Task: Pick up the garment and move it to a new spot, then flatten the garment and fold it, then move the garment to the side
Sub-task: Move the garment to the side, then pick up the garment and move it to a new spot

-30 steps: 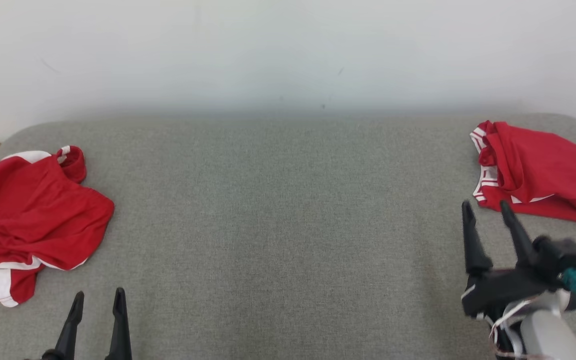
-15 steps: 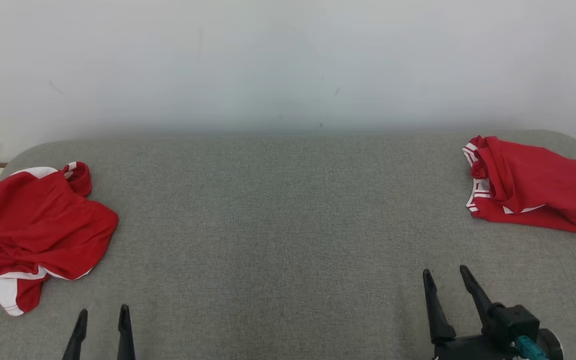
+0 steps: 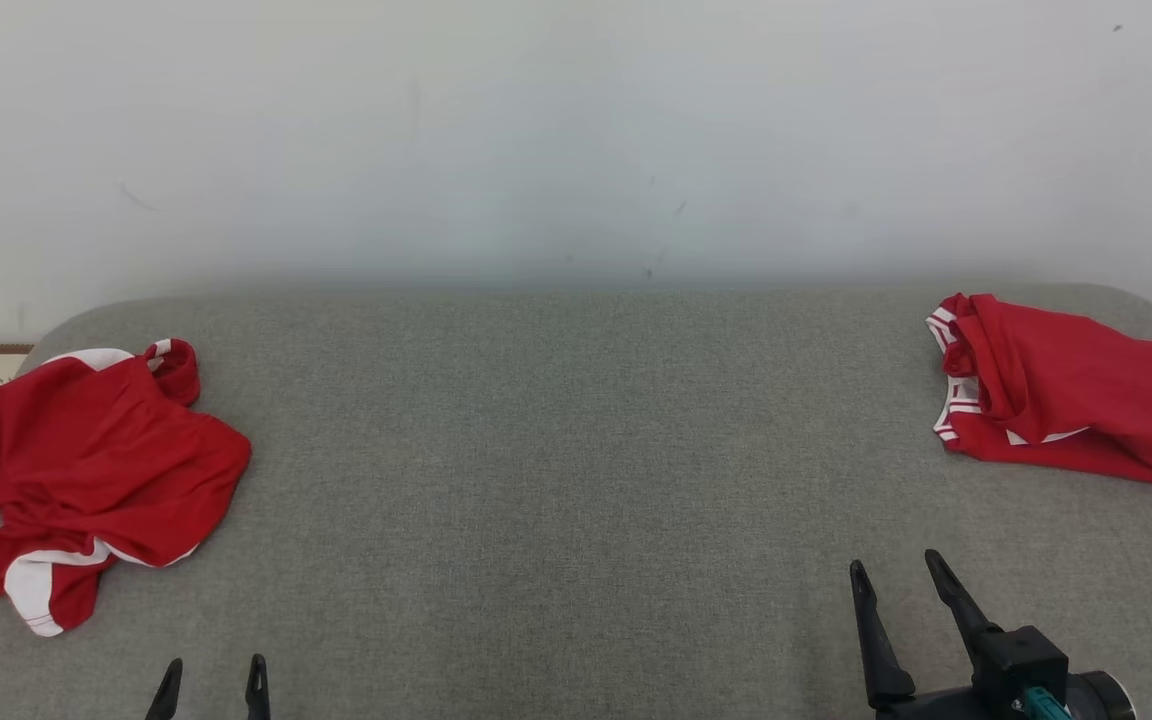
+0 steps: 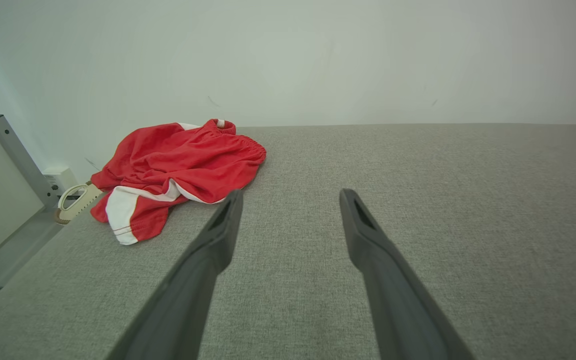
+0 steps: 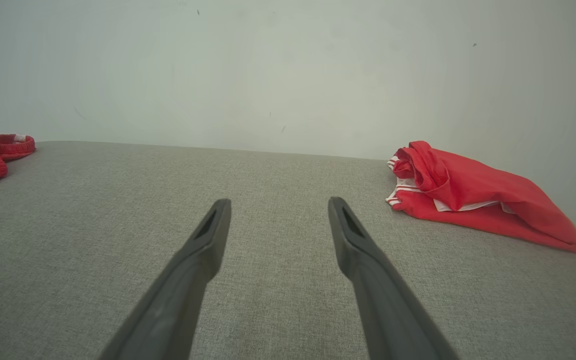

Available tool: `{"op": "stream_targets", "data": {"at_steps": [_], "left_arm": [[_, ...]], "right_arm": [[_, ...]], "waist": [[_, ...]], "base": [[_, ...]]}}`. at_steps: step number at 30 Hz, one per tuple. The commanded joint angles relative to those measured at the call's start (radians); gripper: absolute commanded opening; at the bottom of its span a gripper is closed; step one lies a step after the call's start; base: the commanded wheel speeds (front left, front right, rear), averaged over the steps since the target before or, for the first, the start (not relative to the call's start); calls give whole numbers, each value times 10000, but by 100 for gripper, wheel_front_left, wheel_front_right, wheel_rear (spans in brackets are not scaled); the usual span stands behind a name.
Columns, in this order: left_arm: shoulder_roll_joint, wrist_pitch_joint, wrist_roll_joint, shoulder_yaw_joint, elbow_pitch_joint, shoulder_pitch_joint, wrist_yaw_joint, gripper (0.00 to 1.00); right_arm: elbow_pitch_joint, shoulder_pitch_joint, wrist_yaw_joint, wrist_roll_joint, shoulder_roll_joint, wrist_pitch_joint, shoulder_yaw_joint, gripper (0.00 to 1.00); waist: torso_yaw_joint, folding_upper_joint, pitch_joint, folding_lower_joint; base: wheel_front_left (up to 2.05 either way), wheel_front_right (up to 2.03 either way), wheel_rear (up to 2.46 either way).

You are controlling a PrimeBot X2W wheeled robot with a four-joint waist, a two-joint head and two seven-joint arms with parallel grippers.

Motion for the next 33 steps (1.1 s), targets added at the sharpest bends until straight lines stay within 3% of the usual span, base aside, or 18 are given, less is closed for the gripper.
{"op": "stream_targets", "data": {"at_steps": [1,14,33], "left_arm": [[61,71,73,-47,5,108,49,100],[226,510,-93,-66,-732,188,115,100],[322,482,-305,-132,-831,205,227,100]], "right_arm": [[-92,63,-9,-80,24,45,-21,100],[-825,290,-9,268,77,513,-233,100],[-938,411,-9,464,129,574,-412,100]], "waist": [[23,0,-34,1],[45,0,-51,1],[-173,0,-17,1]], "base": [[0,0,0],[0,0,0],[0,0,0]]}}
